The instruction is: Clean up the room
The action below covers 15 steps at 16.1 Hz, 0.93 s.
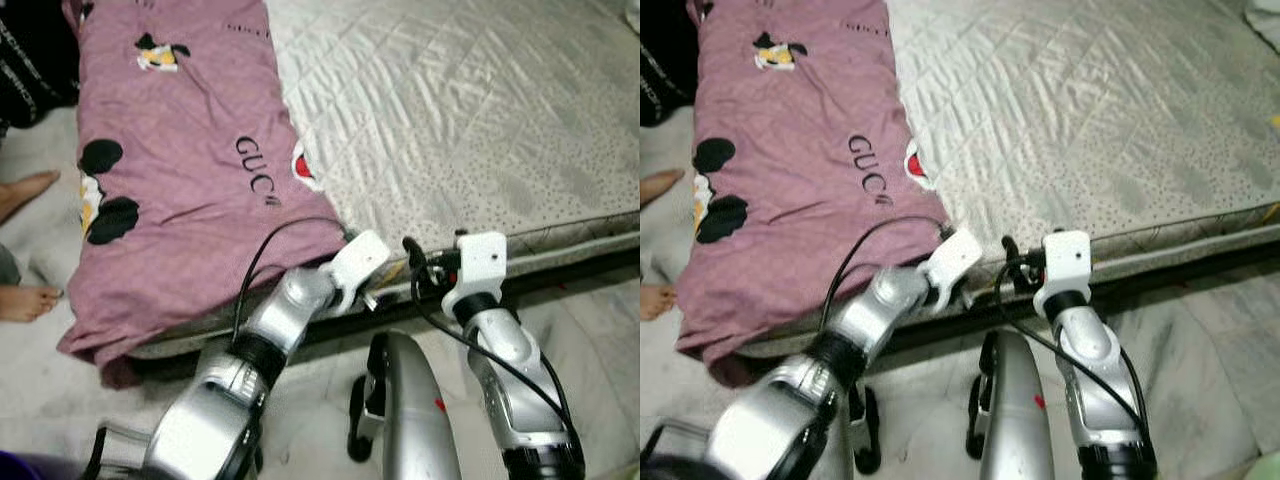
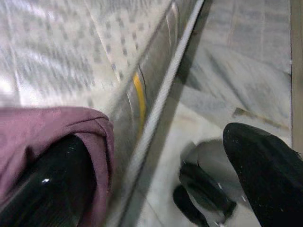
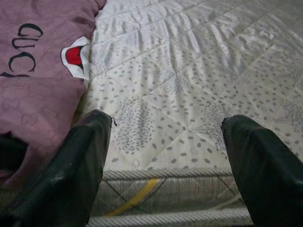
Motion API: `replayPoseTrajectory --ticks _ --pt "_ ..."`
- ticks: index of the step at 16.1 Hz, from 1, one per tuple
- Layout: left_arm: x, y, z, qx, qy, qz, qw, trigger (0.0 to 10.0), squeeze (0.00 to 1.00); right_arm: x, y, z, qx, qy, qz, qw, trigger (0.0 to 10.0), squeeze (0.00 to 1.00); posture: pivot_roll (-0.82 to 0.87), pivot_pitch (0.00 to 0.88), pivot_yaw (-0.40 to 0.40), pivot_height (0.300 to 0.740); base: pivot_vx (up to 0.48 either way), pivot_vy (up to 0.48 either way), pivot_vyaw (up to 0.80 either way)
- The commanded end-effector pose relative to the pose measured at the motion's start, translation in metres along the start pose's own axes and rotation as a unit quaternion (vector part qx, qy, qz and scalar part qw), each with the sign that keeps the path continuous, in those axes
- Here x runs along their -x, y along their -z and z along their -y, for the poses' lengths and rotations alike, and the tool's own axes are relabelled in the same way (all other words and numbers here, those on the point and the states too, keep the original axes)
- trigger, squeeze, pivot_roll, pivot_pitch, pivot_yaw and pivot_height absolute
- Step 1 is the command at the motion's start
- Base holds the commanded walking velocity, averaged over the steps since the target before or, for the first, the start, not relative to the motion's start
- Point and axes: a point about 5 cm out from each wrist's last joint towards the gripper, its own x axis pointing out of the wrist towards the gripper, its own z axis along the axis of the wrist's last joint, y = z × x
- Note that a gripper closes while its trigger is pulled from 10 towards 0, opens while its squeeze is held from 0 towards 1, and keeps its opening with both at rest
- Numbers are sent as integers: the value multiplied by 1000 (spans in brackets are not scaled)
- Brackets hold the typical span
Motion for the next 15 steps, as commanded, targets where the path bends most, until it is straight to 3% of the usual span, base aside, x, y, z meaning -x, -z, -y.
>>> replayPoseTrajectory --ticks 1,3,4,6,7,9,10,11,12,13,15 --pt "8 21 3 19 -18 -31 999 10000 0 4 8 0 -2 1 -13 1000 10000 0 -42 192 -15 582 0 0 0" --pt "16 41 9 35 -22 -60 997 10000 0 2 10 -3 -4 -6 -16 1000 10000 0 -36 192 -16 582 0 0 0" --pt "20 44 15 22 -16 -65 997 10000 0 0 10 -4 -5 -11 -18 1000 10000 0 -25 188 -22 582 0 0 0" --pt "25 37 14 -12 -8 -72 997 10000 0 -3 10 -6 -5 -19 -18 1000 10000 0 -20 184 -25 582 0 0 0" --pt "30 27 9 -60 -23 -62 996 10000 0 -5 10 -5 -4 -20 -17 1000 10000 0 -20 179 -26 582 0 0 0" --pt "37 21 4 -87 -44 -50 994 10000 0 -7 9 -4 -2 -18 -14 1000 10000 0 -20 177 -23 582 0 0 0" --pt "42 18 -2 -104 -65 -37 992 10000 0 -7 8 -2 -1 -15 -12 1000 10000 0 -19 176 -21 582 0 0 0" --pt "58 9 -12 -131 -111 -5 985 10000 0 -9 6 1 0 -7 -6 1000 10000 0 -14 177 -20 582 0 0 0" --pt "64 4 -14 -133 -117 9 984 10000 0 -10 6 1 -1 -5 -5 1000 10000 0 -14 177 -20 582 0 0 0" --pt "72 -3 -16 -131 -127 33 983 10000 0 -11 6 1 -2 -4 -4 1000 10000 0 -4 178 -22 582 0 0 0" --pt "93 -19 -33 -89 -215 105 967 10000 0 -13 5 -3 -4 -7 -1 1000 10000 0 5 179 -25 582 0 0 0"
